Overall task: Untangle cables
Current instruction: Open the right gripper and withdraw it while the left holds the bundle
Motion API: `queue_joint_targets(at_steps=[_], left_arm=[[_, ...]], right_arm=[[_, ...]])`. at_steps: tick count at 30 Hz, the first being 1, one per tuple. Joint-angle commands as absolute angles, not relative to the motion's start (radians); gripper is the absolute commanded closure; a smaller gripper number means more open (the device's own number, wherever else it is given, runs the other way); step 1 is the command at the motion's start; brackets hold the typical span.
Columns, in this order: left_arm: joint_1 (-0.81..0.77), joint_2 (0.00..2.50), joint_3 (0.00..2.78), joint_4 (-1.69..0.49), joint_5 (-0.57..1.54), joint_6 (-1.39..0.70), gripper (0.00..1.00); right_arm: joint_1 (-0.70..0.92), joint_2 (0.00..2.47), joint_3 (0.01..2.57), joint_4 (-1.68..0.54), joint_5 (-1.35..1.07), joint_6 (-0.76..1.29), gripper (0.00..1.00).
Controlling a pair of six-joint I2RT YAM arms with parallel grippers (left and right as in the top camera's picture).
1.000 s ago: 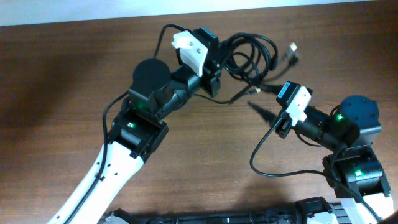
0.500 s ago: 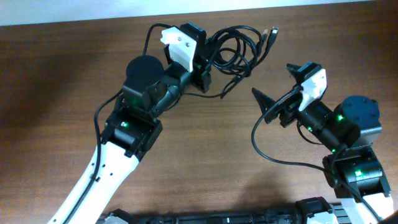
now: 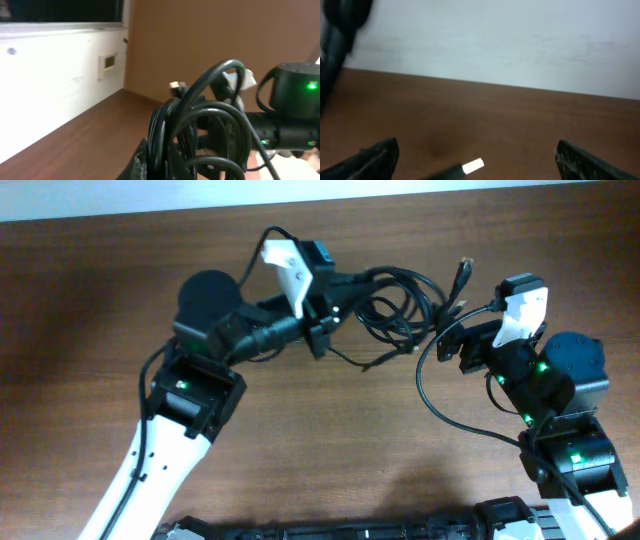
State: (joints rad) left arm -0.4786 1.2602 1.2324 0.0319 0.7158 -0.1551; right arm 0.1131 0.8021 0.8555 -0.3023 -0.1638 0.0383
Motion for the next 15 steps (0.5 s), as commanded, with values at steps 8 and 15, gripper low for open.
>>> queue_joint_targets(at_steps=[8,15], left_arm=[[-0.429,1.224,1.259,0.012,0.533,-0.242,1.0],[-0.429,1.224,1.259,0.006,0.445,-0.323,1.0]], right_arm=[[0.117,0.723,0.852,-0.417,-0.633,-0.075,0.01],[0.117,0.597,0.852,-0.459,-0.599,-0.158,0.01]])
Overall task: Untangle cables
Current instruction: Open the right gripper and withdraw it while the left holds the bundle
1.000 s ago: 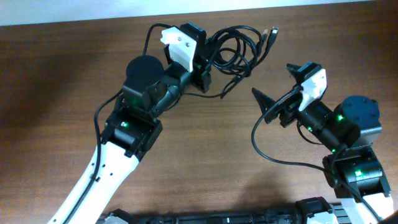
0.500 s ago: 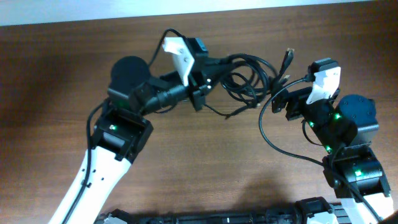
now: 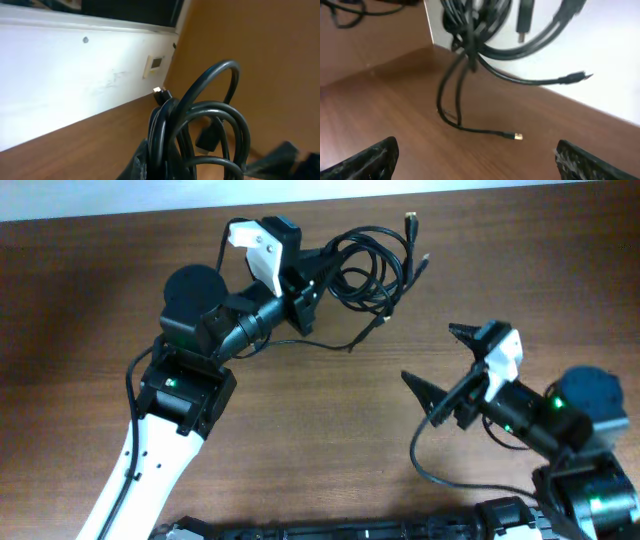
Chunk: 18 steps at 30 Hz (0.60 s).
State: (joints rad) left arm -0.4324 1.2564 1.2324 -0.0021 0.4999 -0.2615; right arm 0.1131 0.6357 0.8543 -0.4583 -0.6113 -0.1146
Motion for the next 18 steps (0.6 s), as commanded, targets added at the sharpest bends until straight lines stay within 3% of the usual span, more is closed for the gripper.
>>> queue_joint_targets(at_steps=[1,11,18], left_arm=[[-0.429,1.224,1.259,0.006,0.445,-0.329,1.0],[-0.53,1.224,1.259,0.013,0.449,-0.32,1.0],[-0.6,1.224,1.259,-0.009,0.469,-0.063,1.0]], right_arm=[[0.117,0.585,0.852,-0.458,-0.591,-0.167,0.01],[0.117,0.581,0.852,-0.45,-0.595,-0.232,0.0],[0.117,0.581,0.852,-0.422,-0.594,-0.231,0.01]])
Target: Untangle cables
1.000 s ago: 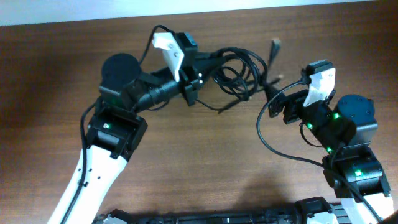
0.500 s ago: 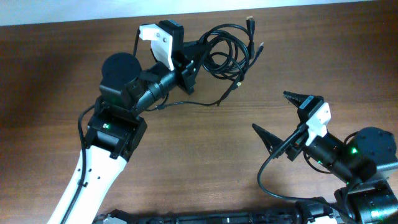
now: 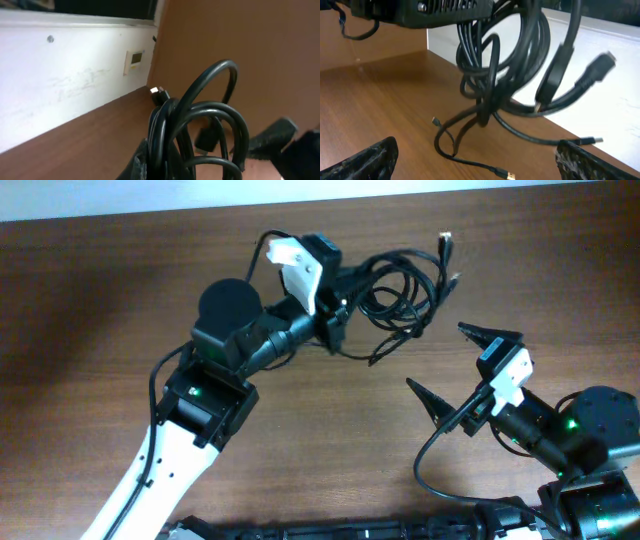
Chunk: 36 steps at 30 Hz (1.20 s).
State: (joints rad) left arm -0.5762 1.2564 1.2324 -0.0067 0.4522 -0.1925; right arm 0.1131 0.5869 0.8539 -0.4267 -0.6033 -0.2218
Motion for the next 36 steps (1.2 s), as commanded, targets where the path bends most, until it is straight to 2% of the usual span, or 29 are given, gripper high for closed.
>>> queue_joint_targets(at_steps=[1,15,19,25,29,31,34,35,36], left_arm=[[-0.609,1.224,1.258,-0.016,0.489,-0.018,1.0],[-0.615,1.224,1.259,-0.179,0.59,0.404,1.0],[-0.615,1.224,1.258,-0.182,0.616,0.438,1.0],[-0.615,1.224,1.259,-0.181,0.958,0.658,1.0],[-0.615,1.224,1.258,-0.173,1.041,0.66,1.0],[-0.615,1.224,1.259,-0.163,1.078,0.66,0.99],[-0.616,1.224,1.259,-0.157,1.086,0.66,0.99],[-0.616,1.224,1.259,-0.151,1.097,0.659,0.99],[-0.616,1.224,1.259,-0.149,1.105,0.659,0.98]], right_arm=[[0.117,0.581,0.852,-0.422,-0.594,-0.231,0.01],[0.117,0.581,0.852,-0.366,-0.591,-0.231,0.01],[0.117,0.581,0.852,-0.337,-0.595,-0.231,0.01],[0.117,0.581,0.852,-0.33,-0.631,-0.232,0.01],[0.117,0.581,0.852,-0.328,-0.685,-0.232,0.0],[0.117,0.581,0.852,-0.328,-0.716,-0.232,0.24],[0.117,0.581,0.852,-0.328,-0.73,-0.231,0.72],[0.117,0.581,0.852,-0.328,-0.73,-0.231,0.83],[0.117,0.581,0.852,-0.328,-0.73,-0.231,0.87]])
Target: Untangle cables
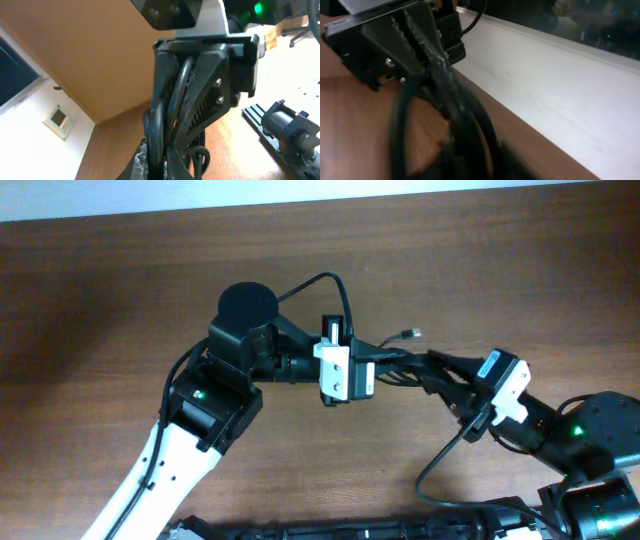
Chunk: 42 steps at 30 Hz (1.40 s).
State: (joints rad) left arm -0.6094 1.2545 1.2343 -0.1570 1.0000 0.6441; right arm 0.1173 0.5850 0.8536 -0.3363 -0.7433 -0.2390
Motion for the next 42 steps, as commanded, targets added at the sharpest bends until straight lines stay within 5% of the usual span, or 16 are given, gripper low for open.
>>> queue_joint_targets(at_steps=[1,3,5,6,14,19,26,32,42], left_arm=[[-0.616,1.224,1.258,-0.147,1.103,0.659,0.92],[-0.616,1.224,1.258,-0.142,1.103,0.659,0.74],[-0.615,1.224,1.259,-0.142,1.102,0.659,0.14],[-0.614,1.224,1.259,-0.143,1.079,0.659,0.01],[-0.612,1.208,1.259,-0.094,0.461,0.165,0.01],[-0.556,1.192,1.259,-0.09,0.355,-0.04,0.01],[-0.493,1.188,1.259,-0.081,0.462,-0.06,0.01],[-0.493,1.206,1.259,-0.074,0.847,0.055,0.01],[-0.496,1.216,1.258,-0.137,1.135,0.155,0.07]], right_arm=[[0.117,0.581,0.852,-0.328,-0.73,-0.231,0.89],[0.117,0.581,0.852,-0.328,-0.73,-0.231,0.9],[0.117,0.581,0.852,-0.327,-0.728,-0.231,0.93],[0.117,0.581,0.852,-0.323,-0.716,-0.232,0.94],[0.117,0.581,0.852,-0.278,-0.555,-0.232,0.96],[0.117,0.581,0.852,-0.273,-0.556,-0.232,0.96],[0.117,0.581,0.852,-0.272,-0.617,-0.24,0.96],[0.117,0.581,0.852,-0.251,-0.73,-0.337,0.91],[0.117,0.603,0.852,-0.163,-0.839,-0.422,0.86]])
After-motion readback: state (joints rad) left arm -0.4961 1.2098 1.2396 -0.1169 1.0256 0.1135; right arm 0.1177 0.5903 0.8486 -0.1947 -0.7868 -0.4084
